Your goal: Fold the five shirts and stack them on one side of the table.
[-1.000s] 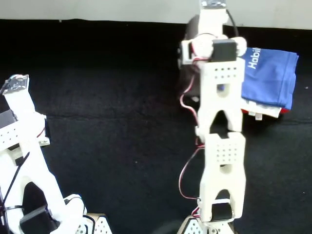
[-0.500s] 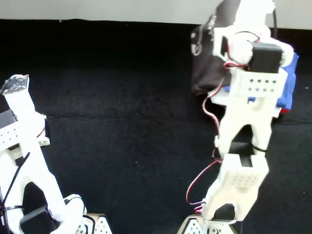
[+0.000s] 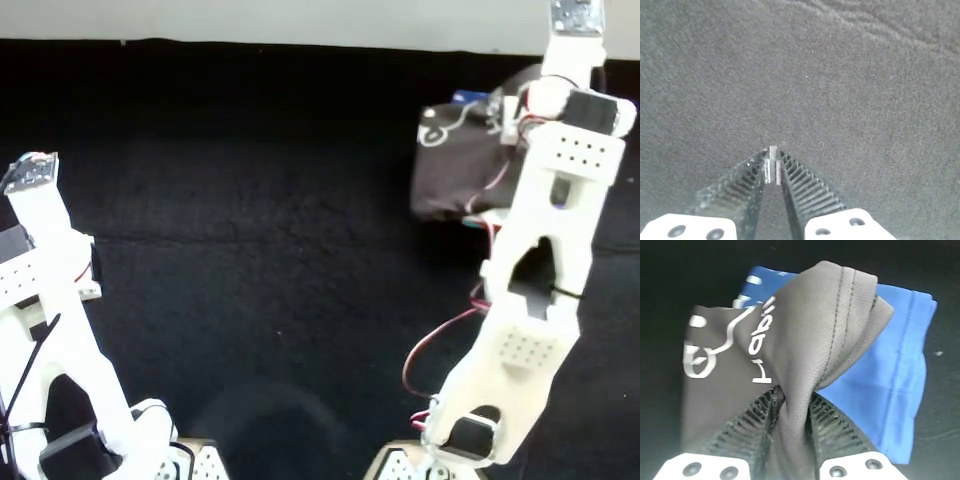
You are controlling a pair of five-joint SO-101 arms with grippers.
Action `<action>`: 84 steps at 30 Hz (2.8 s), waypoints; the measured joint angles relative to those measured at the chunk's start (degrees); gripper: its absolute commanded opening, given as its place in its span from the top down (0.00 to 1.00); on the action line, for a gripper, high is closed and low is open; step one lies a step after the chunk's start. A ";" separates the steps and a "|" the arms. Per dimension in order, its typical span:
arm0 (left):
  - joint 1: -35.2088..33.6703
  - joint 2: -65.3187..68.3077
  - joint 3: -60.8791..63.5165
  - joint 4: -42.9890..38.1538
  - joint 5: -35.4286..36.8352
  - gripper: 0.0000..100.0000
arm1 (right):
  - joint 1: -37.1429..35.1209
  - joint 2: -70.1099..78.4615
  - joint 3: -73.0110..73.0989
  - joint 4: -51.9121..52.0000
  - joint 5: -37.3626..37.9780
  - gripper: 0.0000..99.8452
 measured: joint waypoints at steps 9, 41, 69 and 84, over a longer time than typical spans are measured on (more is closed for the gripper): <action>0.00 0.00 0.00 0.00 0.00 0.99 | 2.20 1.41 -1.76 -3.08 1.85 0.99; 1.14 0.00 0.00 -0.88 0.00 0.99 | 3.43 3.78 -4.04 -12.22 -3.16 0.98; 6.86 -24.70 -2.55 13.27 0.00 0.99 | 3.60 7.21 -31.03 13.10 -2.81 0.99; 22.15 -64.18 24.70 19.16 -0.09 0.99 | -12.84 -31.56 -2.02 18.20 -2.81 0.99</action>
